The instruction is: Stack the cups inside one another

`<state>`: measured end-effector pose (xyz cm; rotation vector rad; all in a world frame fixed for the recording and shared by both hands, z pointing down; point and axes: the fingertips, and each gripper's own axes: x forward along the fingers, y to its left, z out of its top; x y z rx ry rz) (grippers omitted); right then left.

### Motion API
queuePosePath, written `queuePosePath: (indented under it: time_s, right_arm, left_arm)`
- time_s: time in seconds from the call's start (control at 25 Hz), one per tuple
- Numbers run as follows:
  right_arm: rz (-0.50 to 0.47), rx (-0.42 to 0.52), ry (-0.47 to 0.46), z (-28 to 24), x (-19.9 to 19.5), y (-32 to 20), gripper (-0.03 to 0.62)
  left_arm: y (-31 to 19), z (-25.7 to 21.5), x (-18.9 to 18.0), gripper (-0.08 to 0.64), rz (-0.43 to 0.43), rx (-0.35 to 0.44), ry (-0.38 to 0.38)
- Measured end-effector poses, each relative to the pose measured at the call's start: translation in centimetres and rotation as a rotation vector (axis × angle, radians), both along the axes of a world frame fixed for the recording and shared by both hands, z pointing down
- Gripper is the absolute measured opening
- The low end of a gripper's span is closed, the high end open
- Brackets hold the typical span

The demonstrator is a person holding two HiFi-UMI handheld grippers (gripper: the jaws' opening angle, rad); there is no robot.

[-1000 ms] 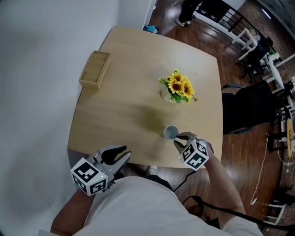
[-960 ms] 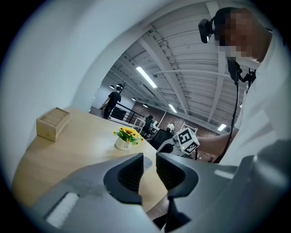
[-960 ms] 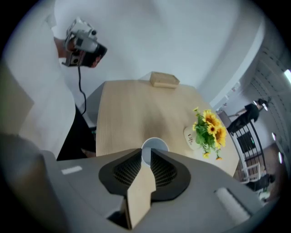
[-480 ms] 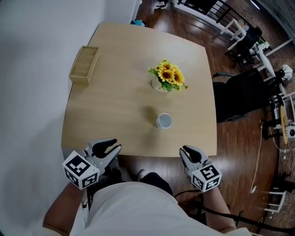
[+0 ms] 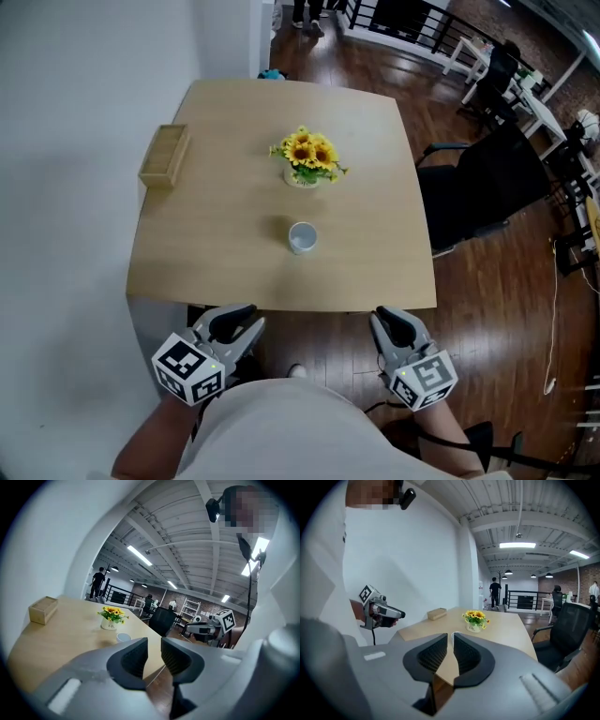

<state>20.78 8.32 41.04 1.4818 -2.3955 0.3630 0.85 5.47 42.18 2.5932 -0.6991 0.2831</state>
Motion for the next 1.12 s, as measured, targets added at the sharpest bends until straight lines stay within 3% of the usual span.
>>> queuePosePath:
  time_s: [0.48,1.12]
  right_arm:
    - [-0.096,0.042,-0.02,0.4,1.6,6.7,0.021]
    - [-0.143,0.057,-0.01,0.6,1.9,8.9,0.008]
  left_arm:
    - [7.4,0.0,2.8,0.097,-0.091,0.002,-0.047]
    - [9.8,-0.3,3.9,0.098,-0.103,0.017,-0.058]
